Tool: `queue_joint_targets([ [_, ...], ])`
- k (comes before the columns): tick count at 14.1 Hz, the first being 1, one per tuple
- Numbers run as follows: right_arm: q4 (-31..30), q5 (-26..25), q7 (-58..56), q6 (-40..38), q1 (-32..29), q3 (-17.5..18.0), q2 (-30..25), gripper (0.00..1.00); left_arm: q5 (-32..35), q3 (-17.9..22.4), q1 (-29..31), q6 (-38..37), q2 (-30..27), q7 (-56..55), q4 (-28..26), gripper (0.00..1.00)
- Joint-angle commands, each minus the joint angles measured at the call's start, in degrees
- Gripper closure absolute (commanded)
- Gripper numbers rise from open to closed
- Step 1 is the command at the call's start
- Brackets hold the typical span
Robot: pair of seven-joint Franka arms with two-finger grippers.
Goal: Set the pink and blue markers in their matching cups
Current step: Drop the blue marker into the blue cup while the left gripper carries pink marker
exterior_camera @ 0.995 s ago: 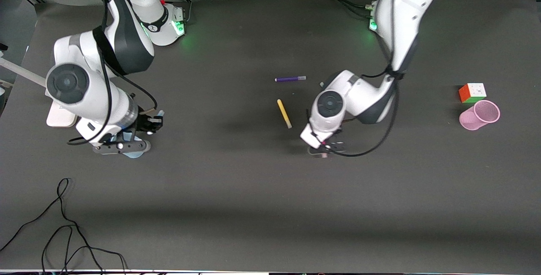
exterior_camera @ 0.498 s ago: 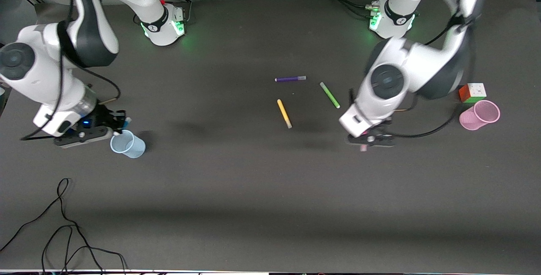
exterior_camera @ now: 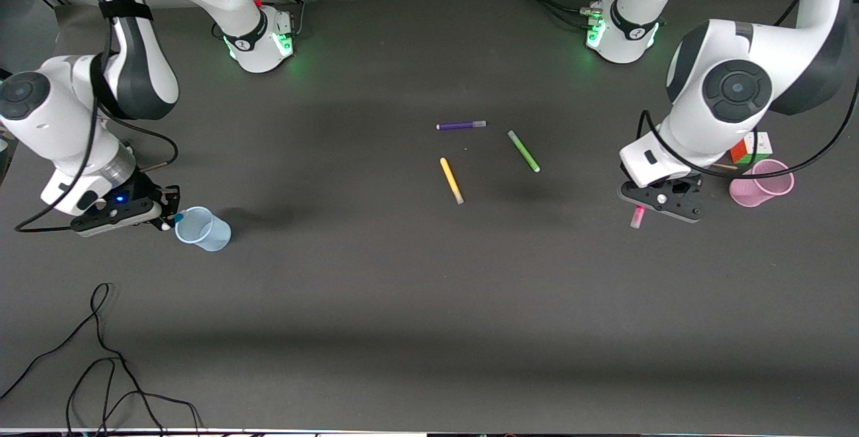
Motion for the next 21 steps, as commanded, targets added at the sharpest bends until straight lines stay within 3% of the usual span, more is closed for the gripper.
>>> queue_joint_targets([
  [1, -1.2, -0.1, -1.1, 2.7, 0.5, -0.9, -1.0, 1.00, -0.1, 0.0, 4.4, 3.6, -1.5, 15.5, -1.7, 1.00],
  [4, -1.4, 0.8, -1.1, 5.0, 0.5, -1.1, -0.1, 1.00, -2.0, 0.1, 8.5, 4.1, -3.6, 28.1, -2.2, 1.00],
  [6, -3.4, 1.8, -1.1, 6.9, 0.5, -1.8, -0.2, 1.00, -7.6, 0.2, 12.6, 4.3, -6.0, 33.0, -5.2, 1.00],
  [12, -8.9, 2.6, -1.1, 14.3, 0.6, -2.0, -0.3, 1.00, -19.6, 0.5, 25.6, 5.7, -9.6, 62.4, -12.1, 1.00],
  [15, -9.7, 2.6, -1.1, 15.2, 0.5, -2.0, -0.2, 1.00, -22.4, 0.6, 30.8, 5.5, -9.5, 76.2, -13.6, 1.00],
  [17, -9.8, 2.6, -1.1, 15.2, 0.5, -2.0, 0.0, 1.00, -28.6, 1.4, 34.8, 5.3, -8.9, 88.2, -15.1, 1.00],
  [18, -9.9, 2.6, -1.1, 15.3, 0.5, -2.0, 0.1, 0.91, -31.9, 1.6, 37.0, 5.0, -7.9, 94.9, -15.5, 1.00],
  [19, -9.9, 2.6, -1.1, 15.3, 0.5, -2.0, 0.5, 0.44, -33.9, 1.6, 39.3, 4.6, -6.6, 100.0, -15.5, 1.00],
  [20, -9.9, 2.6, -1.1, 15.3, 0.5, -2.0, 0.5, 0.03, -35.1, 1.6, 41.8, 4.5, -5.2, 104.6, -15.4, 1.00],
  [21, -9.9, 2.6, -1.0, 15.1, 0.5, -2.0, 0.4, 0.00, -36.4, 1.6, 44.3, 4.0, -3.6, 109.0, -15.2, 1.00],
])
